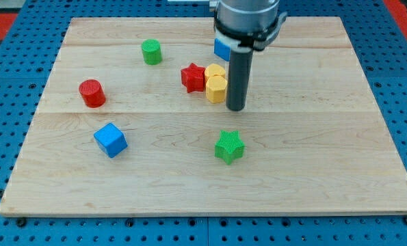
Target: Move the red circle closer to the red star
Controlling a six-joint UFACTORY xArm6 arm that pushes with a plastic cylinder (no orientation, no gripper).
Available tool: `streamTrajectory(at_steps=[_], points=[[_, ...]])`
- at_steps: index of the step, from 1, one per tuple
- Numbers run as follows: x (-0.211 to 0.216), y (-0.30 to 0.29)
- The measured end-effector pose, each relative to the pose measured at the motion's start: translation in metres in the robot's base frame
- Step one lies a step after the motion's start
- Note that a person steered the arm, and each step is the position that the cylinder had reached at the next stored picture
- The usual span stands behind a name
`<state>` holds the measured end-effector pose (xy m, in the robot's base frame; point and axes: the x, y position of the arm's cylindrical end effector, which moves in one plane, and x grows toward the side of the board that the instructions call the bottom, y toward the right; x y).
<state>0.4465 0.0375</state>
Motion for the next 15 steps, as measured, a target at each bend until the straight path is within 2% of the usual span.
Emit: streamTrajectory(at_steps=[1,4,5,6,7,8,10,11,12,14,15], points=[[-0.004,-0.09],[-0.019,-0.29],[-0.059,-0.286],[-0.075,-0.213],[-0.042,-0.174],[-0.01,-0.23],[0.015,-0.239],[0.03,-0.183],[0.022,-0.096],[-0.002,-0.08],[0.016,-0.117]])
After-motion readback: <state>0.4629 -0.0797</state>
